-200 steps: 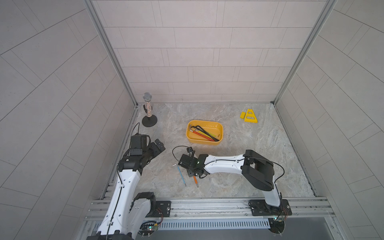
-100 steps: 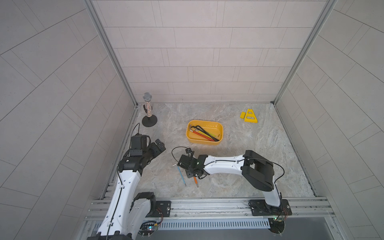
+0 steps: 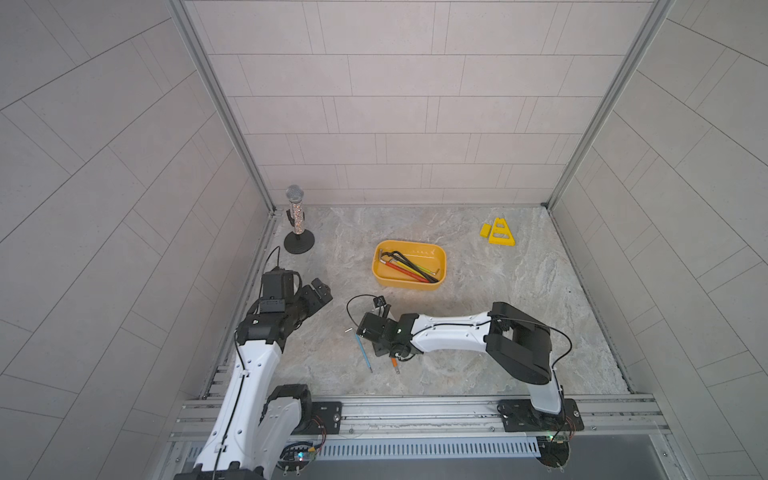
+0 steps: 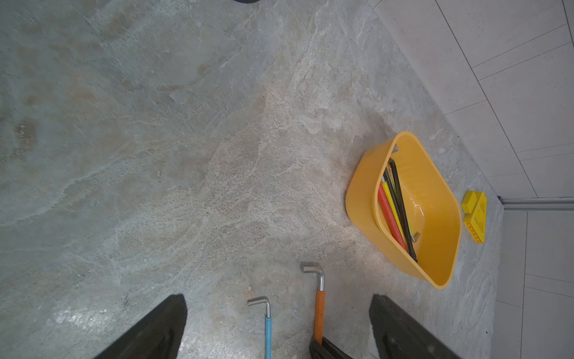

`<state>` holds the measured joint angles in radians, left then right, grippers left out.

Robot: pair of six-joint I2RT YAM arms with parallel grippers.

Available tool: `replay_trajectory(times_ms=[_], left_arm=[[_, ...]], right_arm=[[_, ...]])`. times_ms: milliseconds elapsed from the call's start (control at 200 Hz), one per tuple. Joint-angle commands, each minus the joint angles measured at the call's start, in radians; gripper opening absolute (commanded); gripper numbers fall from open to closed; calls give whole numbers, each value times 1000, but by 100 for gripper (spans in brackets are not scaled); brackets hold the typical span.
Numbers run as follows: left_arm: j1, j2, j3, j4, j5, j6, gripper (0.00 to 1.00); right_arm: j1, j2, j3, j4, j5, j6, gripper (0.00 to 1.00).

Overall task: Put the hex key on the desktop into the storage box
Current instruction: Pick up the Allen key from the center of the board.

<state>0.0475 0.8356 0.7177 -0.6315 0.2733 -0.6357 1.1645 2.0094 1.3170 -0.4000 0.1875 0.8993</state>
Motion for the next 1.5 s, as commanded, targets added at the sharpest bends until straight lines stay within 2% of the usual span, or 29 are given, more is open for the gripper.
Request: replay_trajectory(times_ms=[0,90,255,425,575,715,880,1076,1496], left_arm=[[4,-2,-12,22,29,1,100],[3,1,-25,48,68,-8,100],[3,33,-27,59,121,-15,100],[2,79,-30,85,195,-20,100],[3,118,7,70,239,-8,100],[-2,134,-1,137,296,-67,100],[-26,141,15,184,302,-117,100],[-66,198,66,240,287,-135,100],[-87,425,300,283,243,-15,100]], right_arm=[[-1,6,-69,-83,-34,28,6],[-9,-28,-110,-52,-56,34,0],[-28,-111,-166,-63,-26,13,0],[-46,-237,-194,-90,32,-69,0],[-102,-359,-221,-113,46,-132,0],[-165,-454,-239,-120,32,-207,0],[-239,-533,-239,-126,6,-282,0],[-324,-559,-213,-124,-44,-368,0],[-471,-465,-75,-115,-148,-516,0]])
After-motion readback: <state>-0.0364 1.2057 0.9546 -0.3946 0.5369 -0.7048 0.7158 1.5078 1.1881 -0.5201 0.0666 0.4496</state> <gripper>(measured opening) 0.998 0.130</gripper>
